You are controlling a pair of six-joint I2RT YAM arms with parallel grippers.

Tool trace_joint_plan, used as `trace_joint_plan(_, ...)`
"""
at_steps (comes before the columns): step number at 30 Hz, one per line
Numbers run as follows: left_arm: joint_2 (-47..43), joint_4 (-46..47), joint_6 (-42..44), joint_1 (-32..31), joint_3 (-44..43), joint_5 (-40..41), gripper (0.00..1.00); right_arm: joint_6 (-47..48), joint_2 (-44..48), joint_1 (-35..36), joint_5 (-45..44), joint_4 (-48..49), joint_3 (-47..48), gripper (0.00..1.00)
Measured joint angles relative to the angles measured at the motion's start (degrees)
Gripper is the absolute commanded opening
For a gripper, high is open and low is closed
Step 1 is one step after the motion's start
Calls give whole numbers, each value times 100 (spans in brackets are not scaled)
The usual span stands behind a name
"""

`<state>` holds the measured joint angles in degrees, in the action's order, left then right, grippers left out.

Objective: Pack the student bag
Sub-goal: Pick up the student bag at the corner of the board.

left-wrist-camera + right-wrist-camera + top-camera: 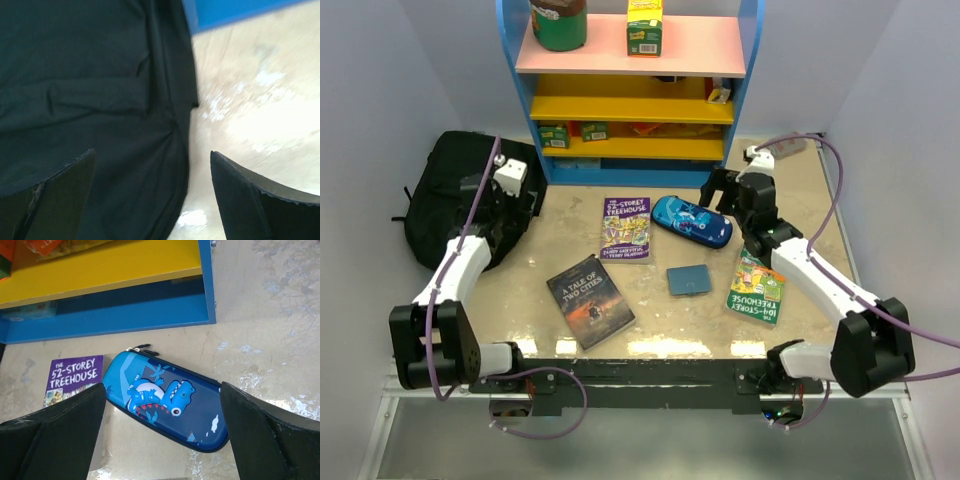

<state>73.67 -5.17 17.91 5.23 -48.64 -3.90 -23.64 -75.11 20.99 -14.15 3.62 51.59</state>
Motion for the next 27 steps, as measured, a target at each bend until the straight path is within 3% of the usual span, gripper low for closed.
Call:
trace_joint_plan(11, 273, -66, 1252, 529, 472, 468, 100, 4, 426, 9, 39, 24, -282, 99)
trace_joint_plan(19, 280, -162, 2131, 1032, 813, 439, 100, 11, 544, 44, 44, 28, -431, 99)
trace_joint_plan(27, 330, -72, 2774, 1121, 1252, 345, 100, 9, 619, 48, 155, 66, -501, 99)
